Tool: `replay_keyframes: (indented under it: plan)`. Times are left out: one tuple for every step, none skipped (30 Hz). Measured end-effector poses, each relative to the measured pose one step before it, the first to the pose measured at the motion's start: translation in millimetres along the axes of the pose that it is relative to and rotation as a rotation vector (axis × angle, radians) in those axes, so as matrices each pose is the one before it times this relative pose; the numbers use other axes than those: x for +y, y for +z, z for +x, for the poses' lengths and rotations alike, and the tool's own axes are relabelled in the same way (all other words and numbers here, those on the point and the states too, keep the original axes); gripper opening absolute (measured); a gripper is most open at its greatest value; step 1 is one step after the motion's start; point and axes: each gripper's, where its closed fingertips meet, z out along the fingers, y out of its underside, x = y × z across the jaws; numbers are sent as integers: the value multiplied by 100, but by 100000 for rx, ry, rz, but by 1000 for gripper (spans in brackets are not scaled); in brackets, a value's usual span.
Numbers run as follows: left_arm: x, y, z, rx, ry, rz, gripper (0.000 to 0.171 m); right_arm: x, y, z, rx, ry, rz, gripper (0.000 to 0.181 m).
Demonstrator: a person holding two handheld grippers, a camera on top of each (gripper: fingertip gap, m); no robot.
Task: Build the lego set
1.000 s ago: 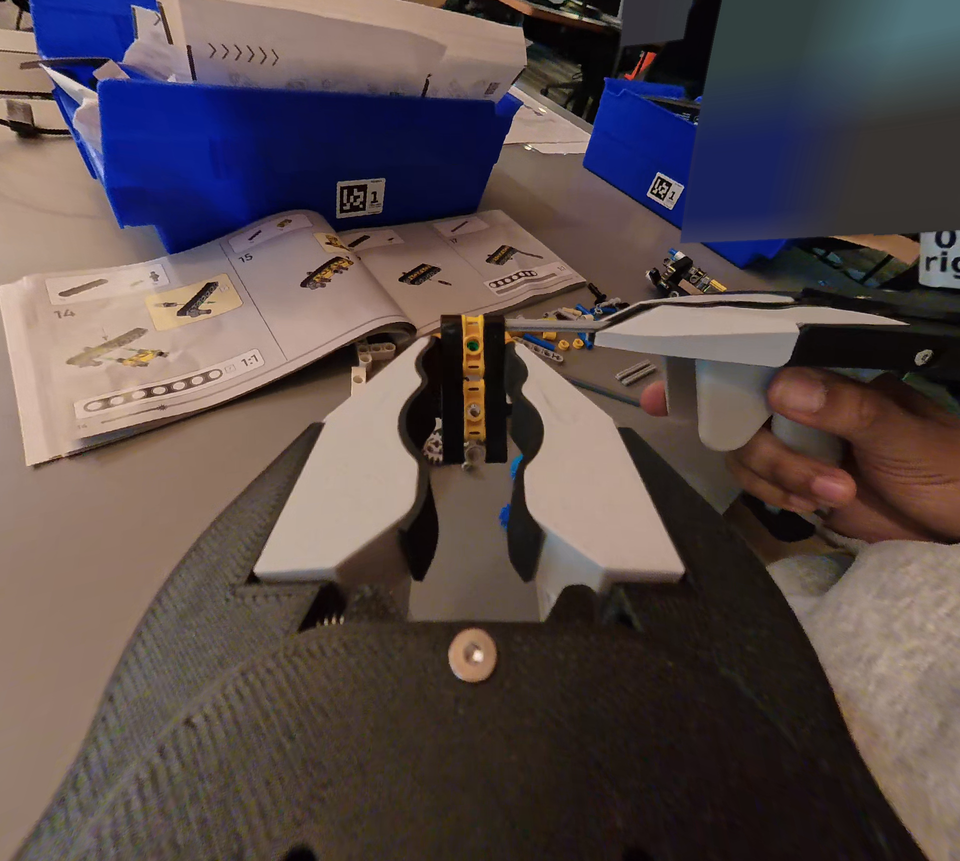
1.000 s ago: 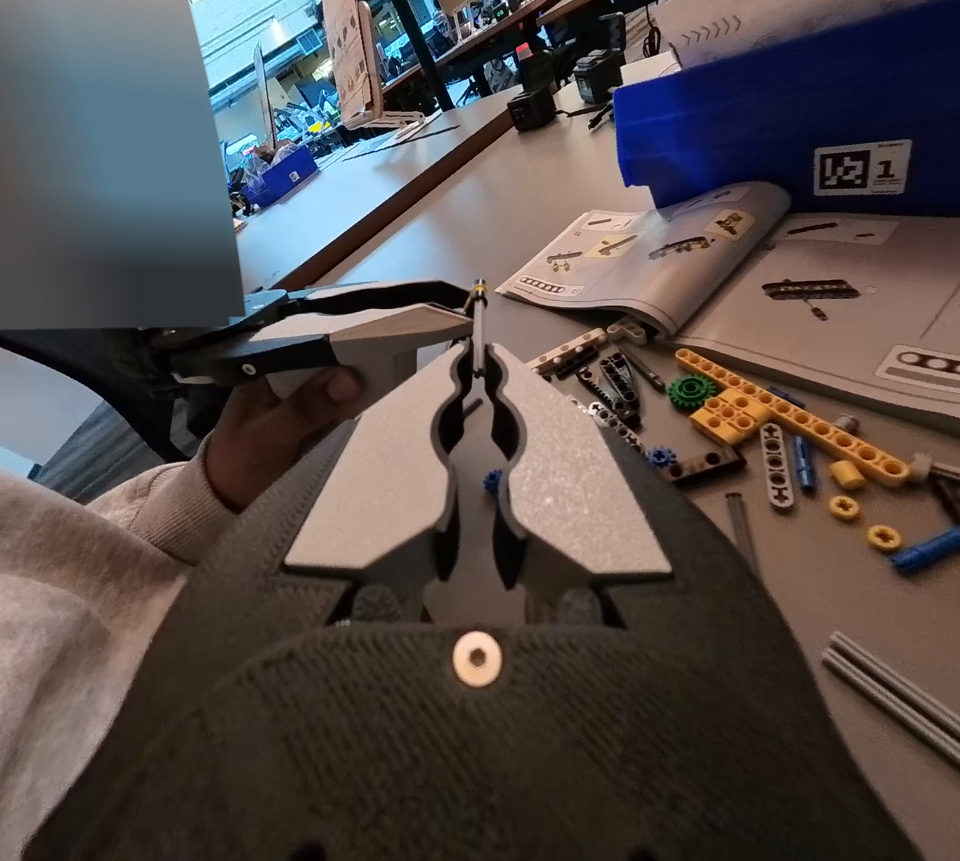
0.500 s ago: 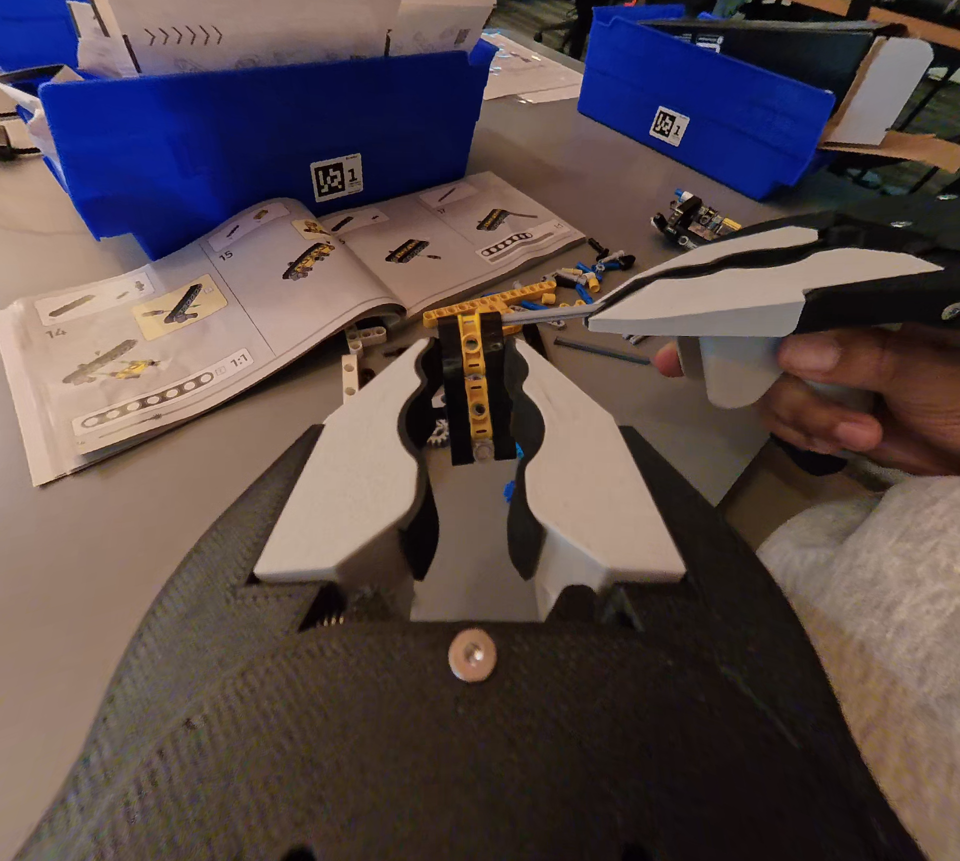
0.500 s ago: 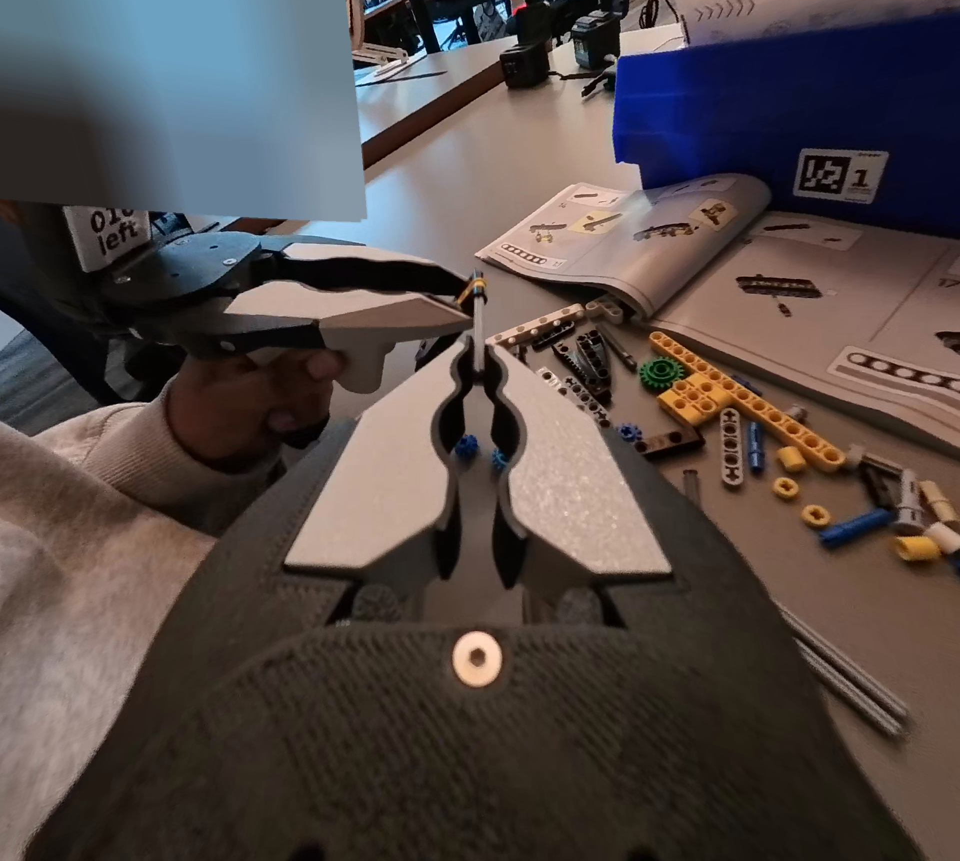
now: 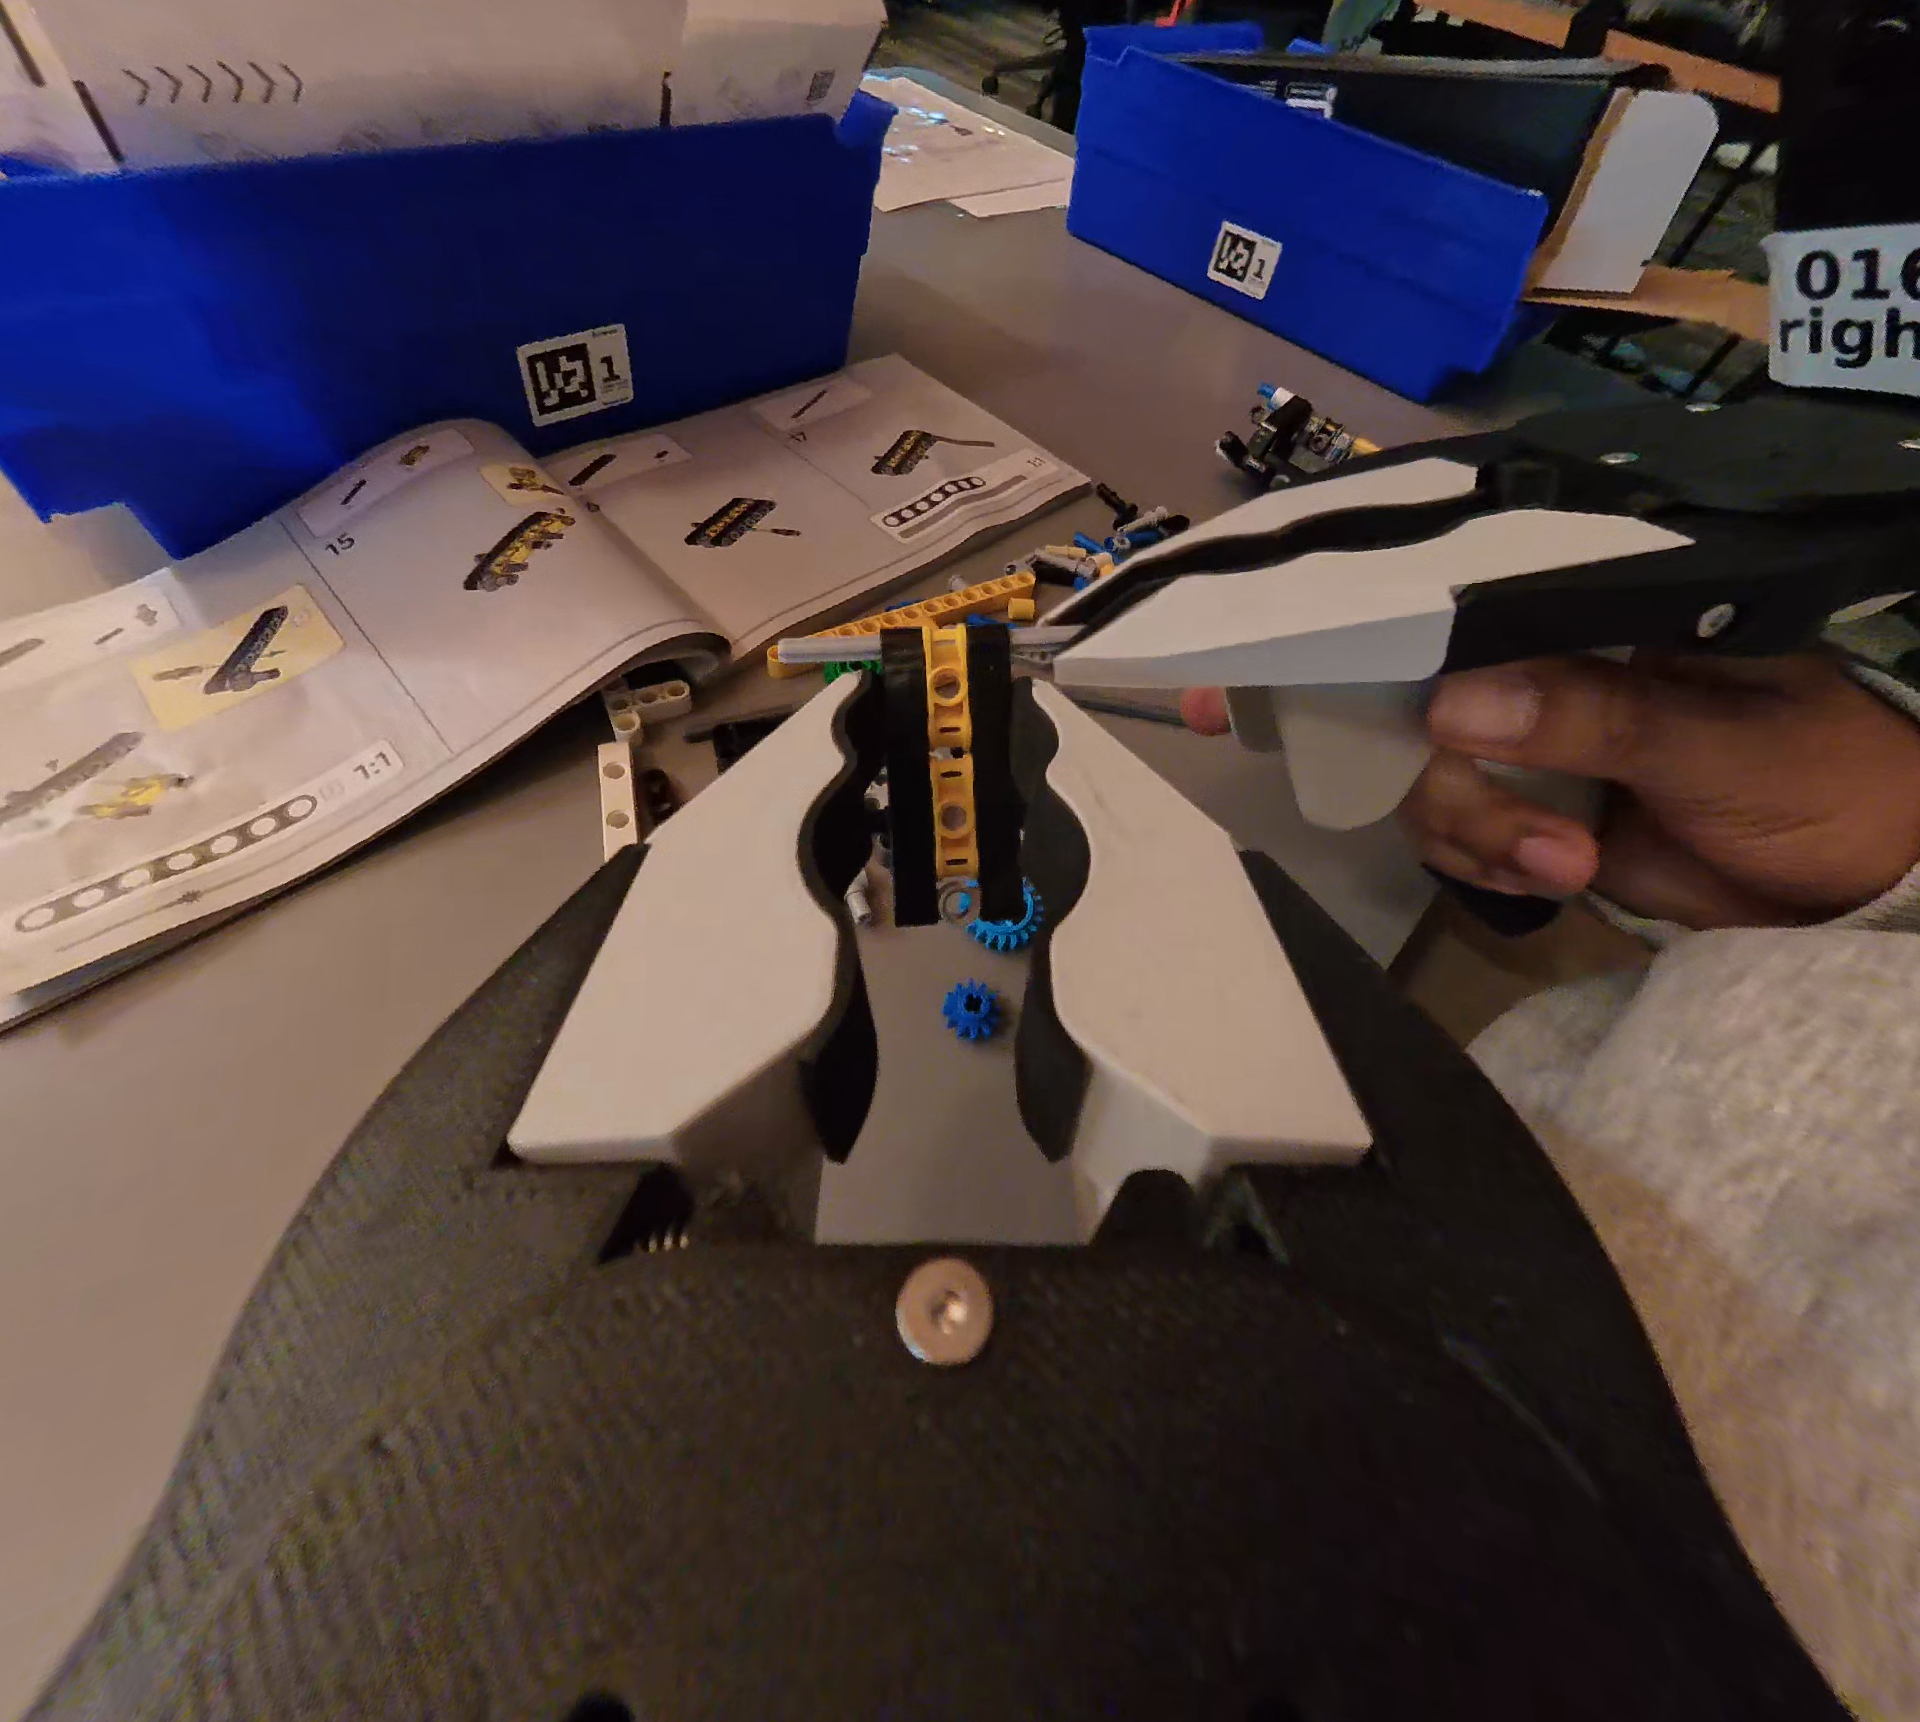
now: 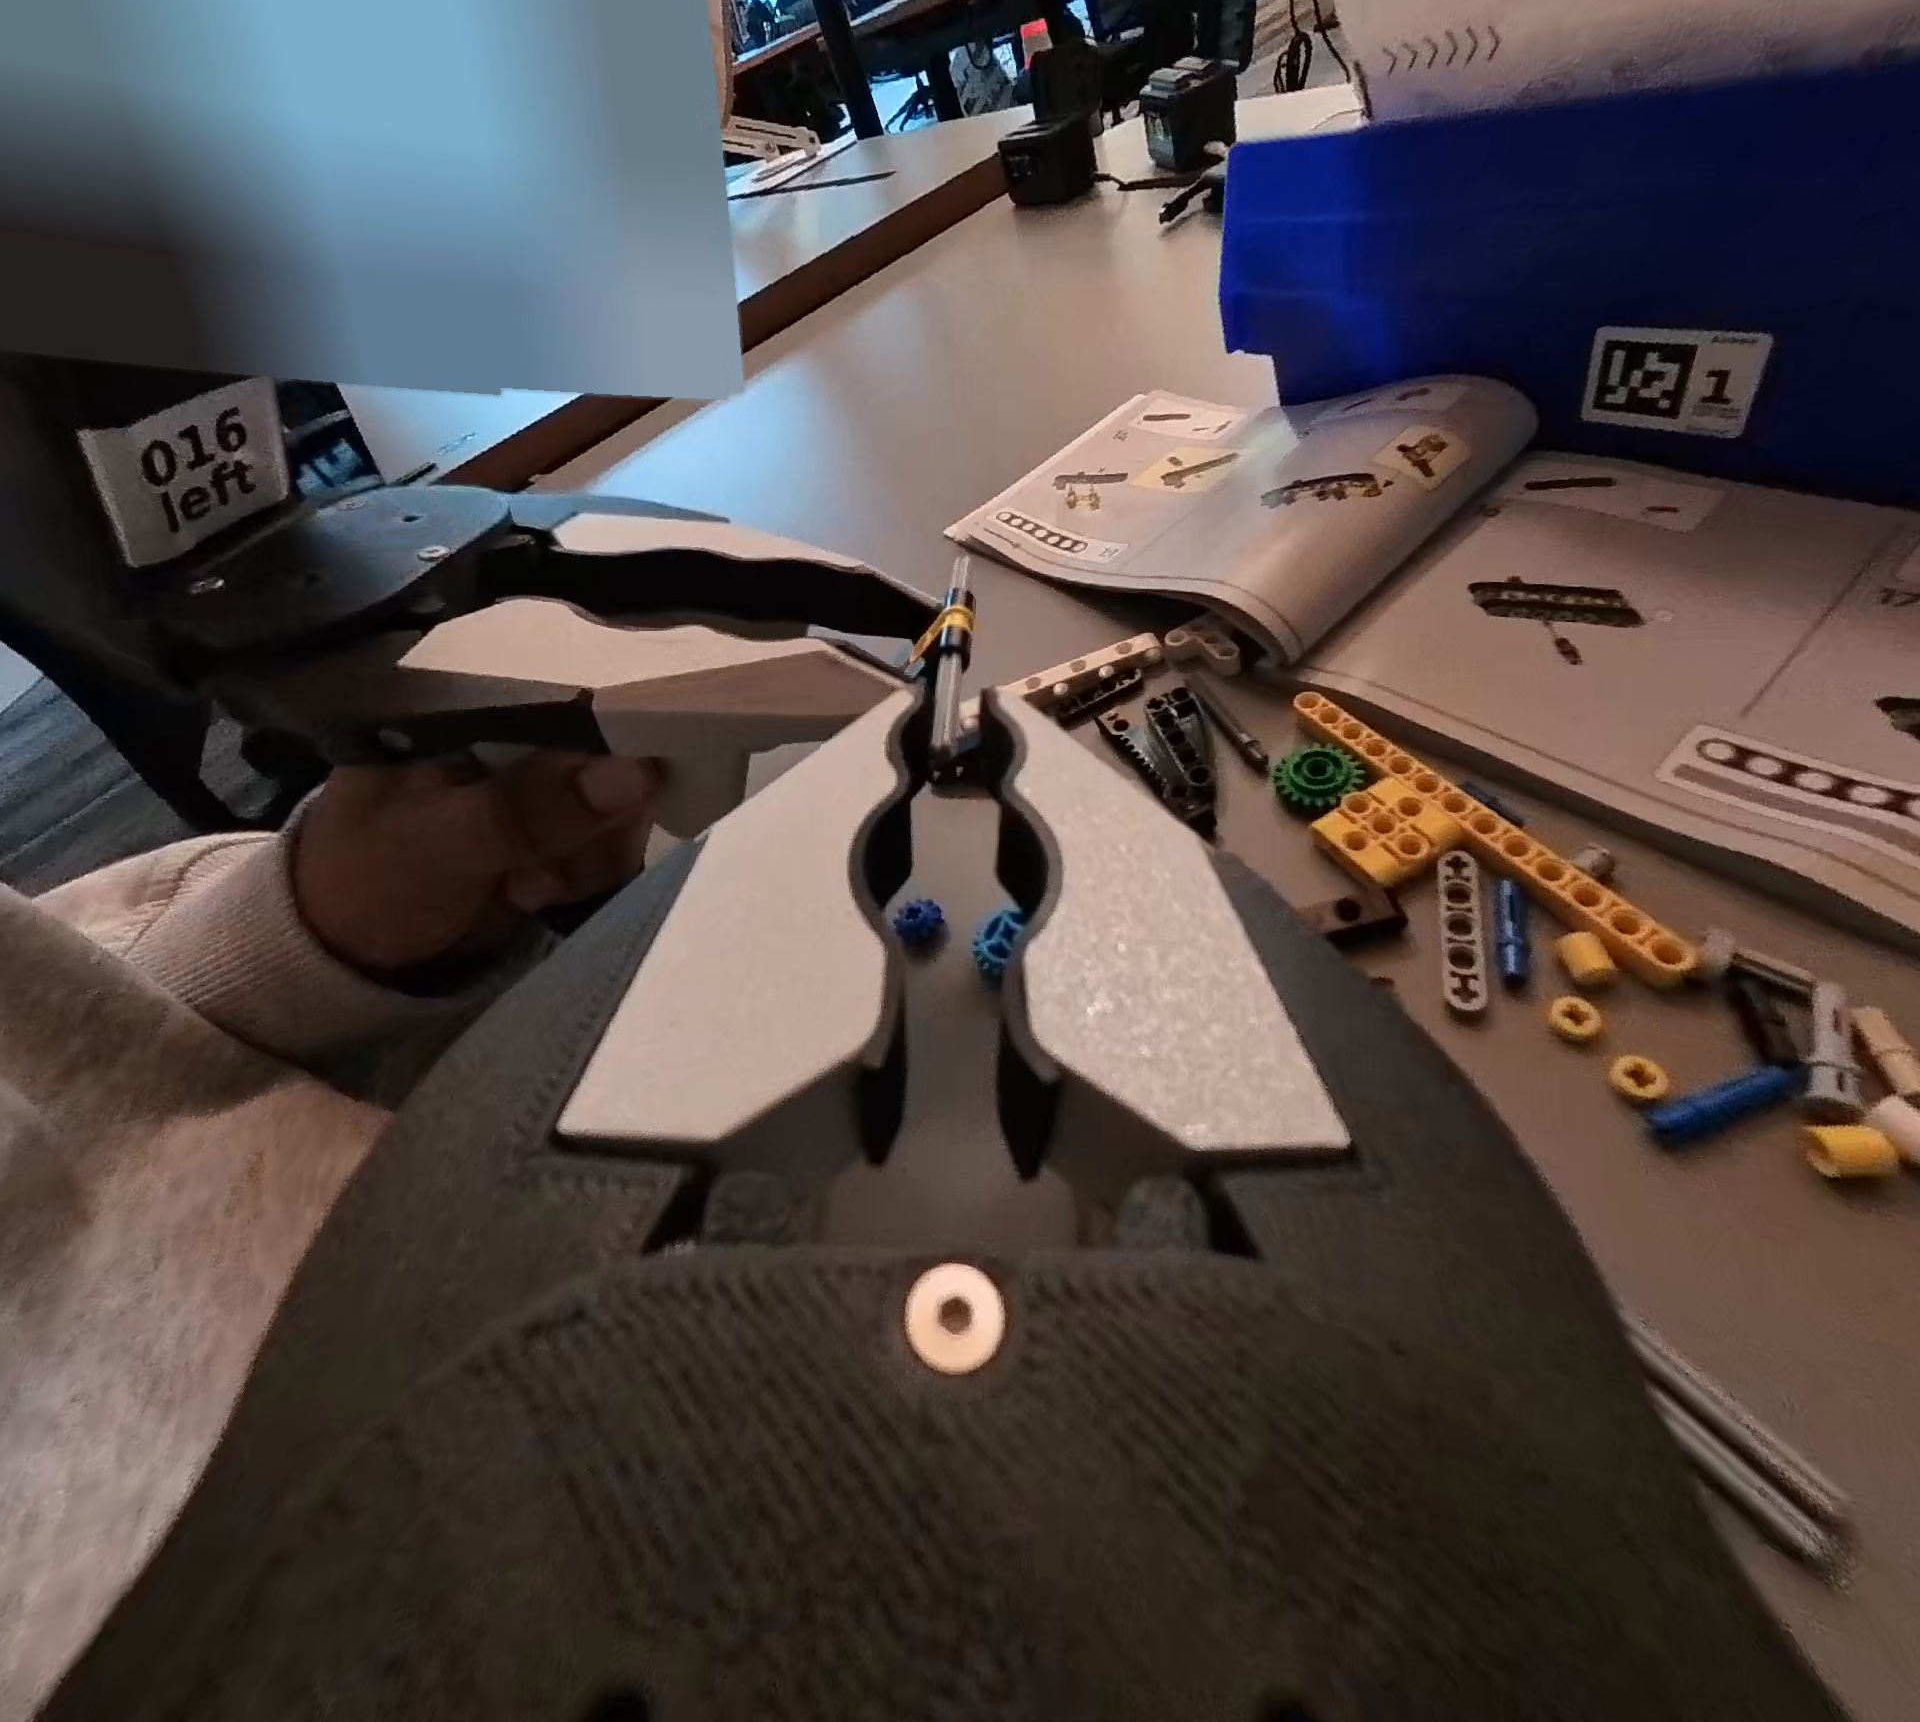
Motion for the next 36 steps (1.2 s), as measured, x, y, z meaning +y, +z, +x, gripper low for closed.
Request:
replay_keyframes:
  plan:
    - [27,-17,-49,374,-950,120,24,-116,-66,36,68,-375,265,9]
    - [65,0,-101,184,-909,-110,24,-171,-99,42,-58,-118,735,11]
    - [14,-28,-144,115,-989,229,24,-228,-133,-27,-561,-145,1239,12]
    - [0,-53,-154,252,-1236,137,23,-222,-136,-64,-925,-155,1307,14]
    - [-14,-59,-175,222,-1285,209,24,-199,-157,5,-505,-154,1268,16]
    - [-44,-78,-173,221,-1180,491,24,-164,-146,-40,-983,-141,1228,15]
    - [-17,-64,-140,506,-1285,344,24,-128,-139,-29,-993,217,982,15]
    - [1,-52,-120,779,-1537,310,24,-108,-130,17,-609,309,1044,15]
    - [-53,-82,-100,917,-1702,760,24,-130,-113,-184,-1797,82,1298,15]
    - [-71,-77,-35,1436,-1858,774,24,-61,-66,-280,-2373,-36,777,14]
    - [-64,-85,-30,1504,-1955,718,23,46,-34,-44,-712,-370,77,15]
    - [-62,-110,-75,1086,-1997,702,23,45,-34,-28,-594,-966,192,15]
    - [-60,-95,-5,1470,-1714,765,23,33,-26,-162,-1511,-1203,255,15]
    - [-73,-99,113,2257,-1721,911,24,107,-25,47,-177,-1044,-231,16]
    - [-78,-56,42,1847,-2097,1193,24,202,11,254,938,-881,-723,16]
    - [-74,-5,-4,1709,-2326,1362,24,283,47,24,-780,-362,-1140,17]
    - [-15,41,133,2702,-2622,976,24,317,58,-85,-1620,1037,-1429,20]
    - [-13,67,156,2683,-3033,719,24,194,32,-82,-1709,2439,-801,24]
    - [-62,46,163,2527,-3187,1097,24,-18,-13,-199,-2596,2713,290,29]
    - [-84,35,239,2797,-2720,1136,23,-118,-82,-135,-2286,2864,1159,33]
    - [-42,43,161,2089,-2012,658,24,-174,-128,-121,-2184,2891,1650,36]
    - [-30,37,81,1259,-1456,472,23,-197,-151,-127,-2233,2909,1772,41]
    - [-31,46,196,1765,-676,415,23,-171,-169,-100,-2082,2703,1576,44]
    - [-39,50,263,2031,-330,392,24,-180,-160,-90,-1718,2090,1524,47]
    - [-8,73,280,1927,-254,172,24,-145,-128,-75,-1382,1298,1227,50]
    - [55,115,337,2307,-205,-65,23,-123,-95,-115,-1349,666,831,53]
    - [99,137,377,2696,-435,-264,23,-81,-41,-166,-1415,170,525,55]
    - [91,154,335,2314,-776,-167,23,-77,2,-218,-1432,-137,401,57]
    - [114,172,328,2318,-882,-210,23,-51,18,-196,-1217,-291,303,58]
    - [131,167,313,2233,-869,-408,23,-33,20,-176,-1045,-271,267,59]
    - [158,172,263,1769,-568,-560,23,-15,16,-113,-714,-17,245,59]
    - [175,162,256,1612,-138,-774,23,-3,6,-127,-887,260,280,59]
    - [156,160,260,1537,6,-769,23,4,-5,-163,-1250,560,237,59]
    - [113,133,250,1418,-30,-547,23,31,4,-113,-1001,788,97,59]
    - [109,105,197,1133,-86,-445,23,17,4,-91,-850,645,70,59]
    - [104,101,173,1066,-155,-511,23,17,-9,-130,-973,472,108,57]
